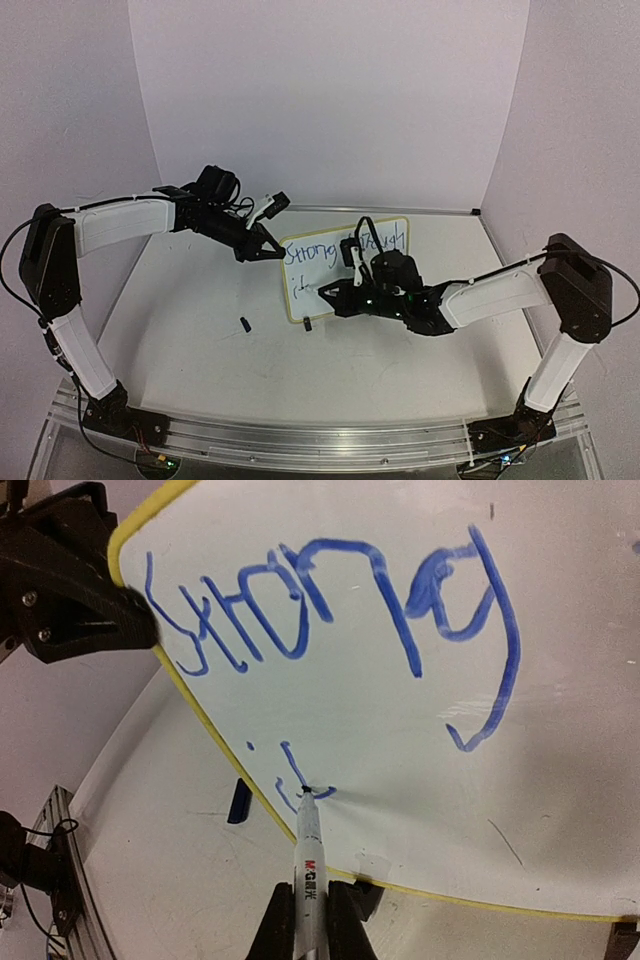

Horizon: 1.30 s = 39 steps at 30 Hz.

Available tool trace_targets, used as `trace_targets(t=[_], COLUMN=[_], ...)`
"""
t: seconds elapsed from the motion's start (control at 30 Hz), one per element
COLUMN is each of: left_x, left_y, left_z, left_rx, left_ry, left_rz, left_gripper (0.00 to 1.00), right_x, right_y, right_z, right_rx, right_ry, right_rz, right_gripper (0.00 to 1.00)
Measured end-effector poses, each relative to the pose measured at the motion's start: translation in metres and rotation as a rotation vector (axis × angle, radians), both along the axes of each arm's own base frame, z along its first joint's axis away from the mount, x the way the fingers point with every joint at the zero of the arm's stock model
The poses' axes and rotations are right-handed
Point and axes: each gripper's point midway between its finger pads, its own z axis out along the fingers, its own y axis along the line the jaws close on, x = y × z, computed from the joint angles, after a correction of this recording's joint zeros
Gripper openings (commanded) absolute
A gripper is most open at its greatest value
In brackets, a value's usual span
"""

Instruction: Write a sentence on the whiteboard

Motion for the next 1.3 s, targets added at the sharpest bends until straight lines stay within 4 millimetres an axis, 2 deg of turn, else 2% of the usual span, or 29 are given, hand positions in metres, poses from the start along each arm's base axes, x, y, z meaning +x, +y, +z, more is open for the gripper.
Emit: trace_targets(t=[0.2,0.57,0.77,0.93,1.03,1.3], left_x=[0.0,0.0,0.0,0.0,0.0,-0.001], left_y=[0.0,0.0,0.0,0.0,0.0,0.0], left_z=[0.0,0.0,0.0,0.0,0.0,0.0], left_rx=[0.0,0.0,0.0,0.0,0.0,0.001], left_ry=[0.0,0.0,0.0,0.0,-0.001,-0.002], left_rz=[0.0,0.0,-0.001,-0.001,-0.001,-0.002], left_gripper=[0.0,0.0,0.0,0.0,0.0,0.0], right_x=[-0.005,-0.007,-0.008,-0.012,-0.011,-0.007], right_y=[-0.001,-0.008,-0.017,-0.028,-0.033,-0.041], right_z=[-0.02,-0.029,-0.016,0.021,0.035,0.025], right_rx=[-0.037,-0.064,-0.05,0.003,0.027,0.008], right_ry=[0.049,0.066,0.045,-0.014,-0.038,-0.028], right_rz=[0.012,-0.005,-0.024,-0.039,-0.042,-0.039], right_gripper=[0.0,0.0,0.0,0.0,0.0,0.0])
